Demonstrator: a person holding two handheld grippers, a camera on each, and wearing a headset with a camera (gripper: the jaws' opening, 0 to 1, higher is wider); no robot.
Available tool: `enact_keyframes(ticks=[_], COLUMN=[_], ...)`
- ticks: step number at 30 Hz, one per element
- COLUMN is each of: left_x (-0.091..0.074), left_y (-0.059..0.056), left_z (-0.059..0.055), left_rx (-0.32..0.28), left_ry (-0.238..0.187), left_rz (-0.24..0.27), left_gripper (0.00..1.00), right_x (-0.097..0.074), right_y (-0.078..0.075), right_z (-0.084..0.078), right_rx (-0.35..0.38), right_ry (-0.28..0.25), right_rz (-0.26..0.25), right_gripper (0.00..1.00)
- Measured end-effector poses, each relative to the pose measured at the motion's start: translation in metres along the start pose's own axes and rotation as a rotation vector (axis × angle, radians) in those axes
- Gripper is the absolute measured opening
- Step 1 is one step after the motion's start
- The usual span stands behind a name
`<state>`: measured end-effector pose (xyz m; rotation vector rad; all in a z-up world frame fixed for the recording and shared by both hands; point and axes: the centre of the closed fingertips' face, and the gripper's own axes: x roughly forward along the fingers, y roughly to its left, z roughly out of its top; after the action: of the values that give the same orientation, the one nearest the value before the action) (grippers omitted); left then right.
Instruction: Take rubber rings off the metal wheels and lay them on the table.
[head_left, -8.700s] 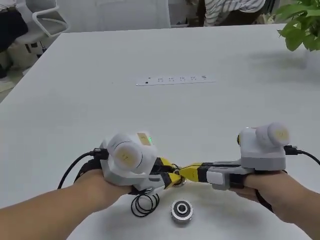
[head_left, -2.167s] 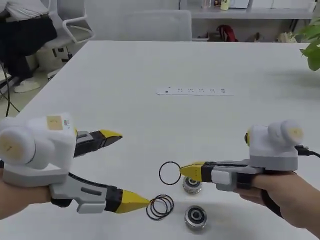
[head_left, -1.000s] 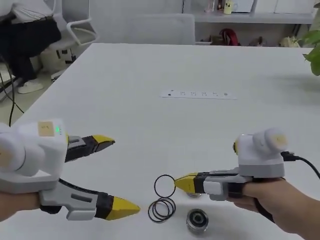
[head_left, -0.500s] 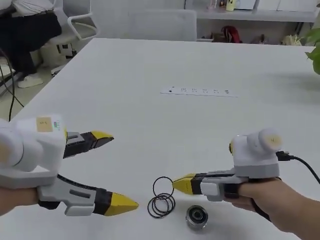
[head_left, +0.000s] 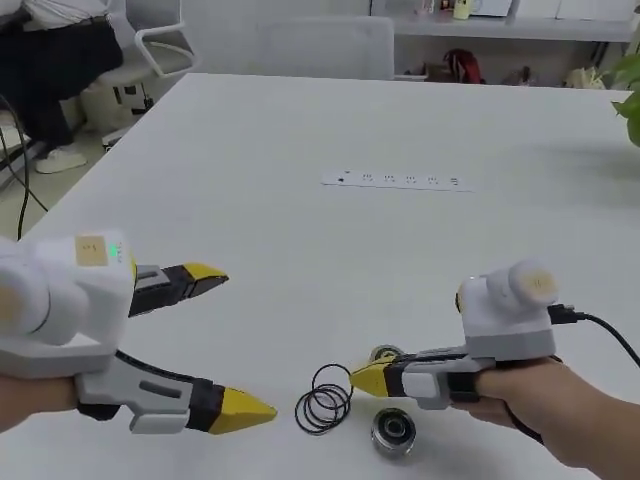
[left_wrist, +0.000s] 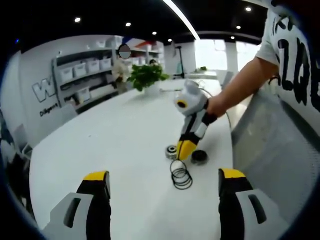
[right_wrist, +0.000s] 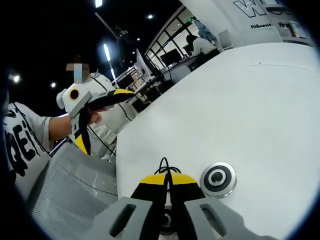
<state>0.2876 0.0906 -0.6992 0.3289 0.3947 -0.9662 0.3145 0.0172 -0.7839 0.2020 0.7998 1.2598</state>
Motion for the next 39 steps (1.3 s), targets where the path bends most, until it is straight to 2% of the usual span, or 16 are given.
enact_keyframes(ticks=[14,31,39], left_x=[0.005,0.005,0.004], left_y=[-0.003,-0.004,-0.004], left_z=[0.000,-0.001,-0.001], left_rx=[0.006,0.009,0.009], left_ry=[0.009,0.015,0.015], left_rz=[-0.017,-0.024,-0.023], left_gripper=[0.91,0.90,0.90], right_x=[-0.002,0.000,-0.004], right_y=[-0.008,-0.001,0.000], right_z=[-0.010,-0.014,-0.009], right_rx=[-0.017,-0.036,-0.038], right_ry=[0.045,0.073,0.060], right_rz=[-0.046,-0.042,-0.045], right_gripper=[0.00,0.18,0.22])
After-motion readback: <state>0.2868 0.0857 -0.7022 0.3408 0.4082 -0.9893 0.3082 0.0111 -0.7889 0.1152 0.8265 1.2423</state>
